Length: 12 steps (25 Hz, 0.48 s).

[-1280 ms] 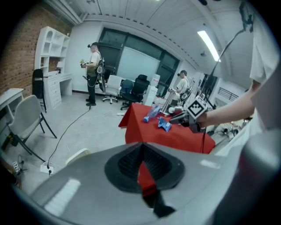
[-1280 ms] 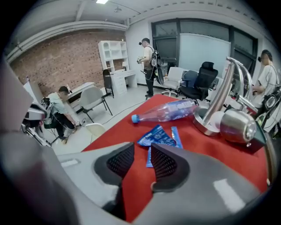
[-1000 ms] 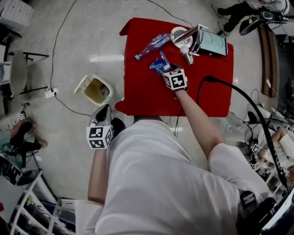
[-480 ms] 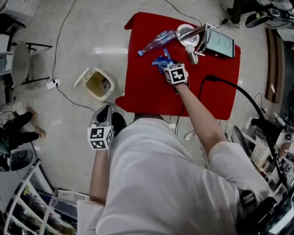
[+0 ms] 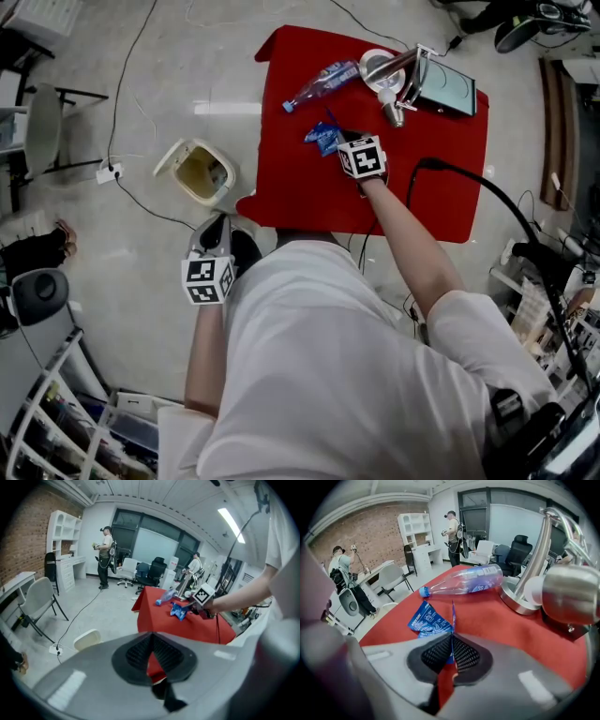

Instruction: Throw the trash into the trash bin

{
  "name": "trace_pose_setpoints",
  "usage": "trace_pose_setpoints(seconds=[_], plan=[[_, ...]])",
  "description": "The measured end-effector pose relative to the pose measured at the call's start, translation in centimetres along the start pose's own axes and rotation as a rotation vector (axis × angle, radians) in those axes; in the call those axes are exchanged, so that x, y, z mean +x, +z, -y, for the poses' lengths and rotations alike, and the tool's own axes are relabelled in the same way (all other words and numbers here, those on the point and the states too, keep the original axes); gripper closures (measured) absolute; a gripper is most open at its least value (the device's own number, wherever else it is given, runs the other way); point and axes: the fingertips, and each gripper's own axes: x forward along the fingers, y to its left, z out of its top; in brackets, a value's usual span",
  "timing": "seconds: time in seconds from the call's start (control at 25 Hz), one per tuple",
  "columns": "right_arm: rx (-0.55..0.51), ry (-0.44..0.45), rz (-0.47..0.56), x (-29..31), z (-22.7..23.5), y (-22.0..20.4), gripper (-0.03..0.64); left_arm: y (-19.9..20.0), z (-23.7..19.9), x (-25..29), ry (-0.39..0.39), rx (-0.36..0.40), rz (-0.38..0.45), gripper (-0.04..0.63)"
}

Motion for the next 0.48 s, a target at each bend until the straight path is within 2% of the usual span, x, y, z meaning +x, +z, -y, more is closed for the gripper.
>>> trace_pose_setpoints(seconds=[0.32, 0.48], plan=[[-0.006, 0.025, 0.072, -2.5, -3.2, 1.5, 0.614, -0.4, -0.9, -0.5, -0.017, 0.000, 0.017, 0.591], [-0.038, 0.054, 0.114, -3.9, -6.8, 3.3, 0.614, -0.9, -2.3, -1.9, -0.014, -0.010, 0.034, 0.591]])
